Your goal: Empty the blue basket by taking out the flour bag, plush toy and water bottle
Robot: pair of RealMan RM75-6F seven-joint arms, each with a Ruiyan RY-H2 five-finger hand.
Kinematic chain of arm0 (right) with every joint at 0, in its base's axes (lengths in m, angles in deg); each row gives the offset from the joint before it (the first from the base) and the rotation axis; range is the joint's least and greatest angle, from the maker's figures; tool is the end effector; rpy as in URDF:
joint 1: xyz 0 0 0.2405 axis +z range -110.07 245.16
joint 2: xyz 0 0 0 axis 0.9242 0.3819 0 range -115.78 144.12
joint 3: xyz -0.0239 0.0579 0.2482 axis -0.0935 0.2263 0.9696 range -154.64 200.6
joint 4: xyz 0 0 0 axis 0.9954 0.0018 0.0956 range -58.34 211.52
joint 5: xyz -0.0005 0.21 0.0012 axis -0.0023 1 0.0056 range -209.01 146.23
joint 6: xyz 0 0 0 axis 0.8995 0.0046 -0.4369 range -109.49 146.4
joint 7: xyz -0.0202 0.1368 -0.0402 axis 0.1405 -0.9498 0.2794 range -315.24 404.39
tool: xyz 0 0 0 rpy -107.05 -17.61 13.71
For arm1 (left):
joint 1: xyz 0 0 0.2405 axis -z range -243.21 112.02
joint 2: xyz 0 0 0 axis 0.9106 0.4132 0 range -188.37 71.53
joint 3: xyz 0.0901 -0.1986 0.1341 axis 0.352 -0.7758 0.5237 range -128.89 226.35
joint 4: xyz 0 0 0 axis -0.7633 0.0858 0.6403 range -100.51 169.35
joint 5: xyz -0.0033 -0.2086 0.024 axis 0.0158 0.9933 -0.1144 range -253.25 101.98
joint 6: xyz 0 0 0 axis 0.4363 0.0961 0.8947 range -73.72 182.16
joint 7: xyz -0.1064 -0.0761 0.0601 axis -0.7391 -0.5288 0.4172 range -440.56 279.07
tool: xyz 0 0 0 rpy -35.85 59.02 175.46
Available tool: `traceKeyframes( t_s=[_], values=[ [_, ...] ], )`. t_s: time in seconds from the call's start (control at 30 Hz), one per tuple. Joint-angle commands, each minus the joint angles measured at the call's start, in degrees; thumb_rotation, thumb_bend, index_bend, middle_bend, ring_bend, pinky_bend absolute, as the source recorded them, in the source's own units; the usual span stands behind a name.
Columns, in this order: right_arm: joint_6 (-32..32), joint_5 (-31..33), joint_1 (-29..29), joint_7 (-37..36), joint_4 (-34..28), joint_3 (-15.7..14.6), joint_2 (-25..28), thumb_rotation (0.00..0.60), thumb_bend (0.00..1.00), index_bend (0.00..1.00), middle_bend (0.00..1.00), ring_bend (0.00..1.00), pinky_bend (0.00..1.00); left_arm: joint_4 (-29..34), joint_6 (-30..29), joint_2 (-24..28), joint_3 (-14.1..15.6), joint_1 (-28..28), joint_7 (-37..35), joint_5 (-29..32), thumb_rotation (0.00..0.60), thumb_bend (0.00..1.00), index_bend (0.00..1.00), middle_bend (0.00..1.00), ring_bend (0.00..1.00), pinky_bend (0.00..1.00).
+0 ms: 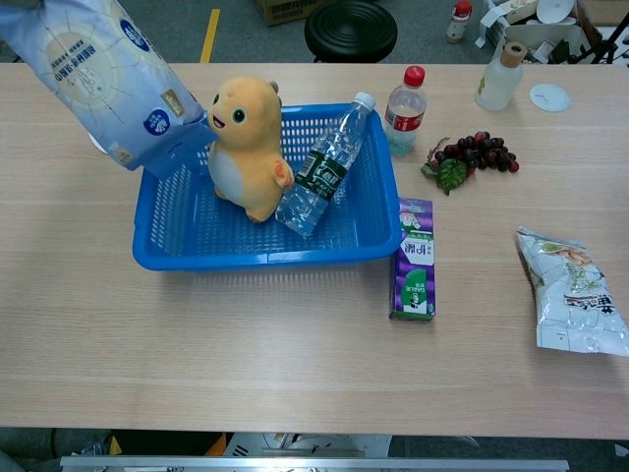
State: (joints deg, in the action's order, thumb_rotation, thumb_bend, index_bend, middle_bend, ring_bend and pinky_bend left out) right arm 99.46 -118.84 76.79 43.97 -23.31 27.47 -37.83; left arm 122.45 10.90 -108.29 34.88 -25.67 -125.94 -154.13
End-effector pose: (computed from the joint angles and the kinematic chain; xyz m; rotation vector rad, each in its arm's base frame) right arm -0.2799 -0.2073 0.2054 1.4986 -0.8155 0.9042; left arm -0.1987 0.3868 0.2099 -1.5462 -1.4012 -1.2001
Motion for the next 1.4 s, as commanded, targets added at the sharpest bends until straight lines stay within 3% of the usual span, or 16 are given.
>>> traceKeyframes(
  t_s=[0.03,0.43,0.9,1.1,1.4],
  values=[
    [-0.09,0.09,-0.01,0.22,-0.10,-0.04,-0.01,0.600,0.25,0.24,0.30,0.22,0.40,-1.80,0.02,-0.38,0.05,-0.49,1.54,2.22,0.600,0.22,0.48,0.46,0.53,0.68],
    [-0.71,0.08,0.29,1.23,-0.54,-0.20,-0.44,0.600,0.25,0.24,0.30,0.22,0.40,-6.07,-5.94,-5.44,-2.44,-2.53,13.47,14.94,0.600,0.21,0.47,0.45,0.52,0.68],
    [-0.65,0.04,-0.02,0.90,-0.32,-0.55,-0.32,0.600,0.25,0.24,0.30,0.22,0.40,-16.88,-4.22,-12.67,0.64,-1.44,34.22,24.30,0.600,0.21,0.47,0.45,0.50,0.68],
    [-0.85,-0.04,0.03,1.00,-0.46,-0.65,-0.28,0.600,0.25,0.24,0.30,0.22,0.40,-14.42,1.91,-10.84,3.03,-0.08,41.36,26.57,0.600,0.21,0.48,0.46,0.49,0.67],
    [-0.82,0.10,-0.12,1.14,-0.62,-0.74,-0.15,0.600,0.25,0.24,0.30,0.22,0.40,-7.55,8.67,-7.76,3.62,1.92,42.24,26.04,0.600,0.21,0.48,0.47,0.50,0.67]
  ],
)
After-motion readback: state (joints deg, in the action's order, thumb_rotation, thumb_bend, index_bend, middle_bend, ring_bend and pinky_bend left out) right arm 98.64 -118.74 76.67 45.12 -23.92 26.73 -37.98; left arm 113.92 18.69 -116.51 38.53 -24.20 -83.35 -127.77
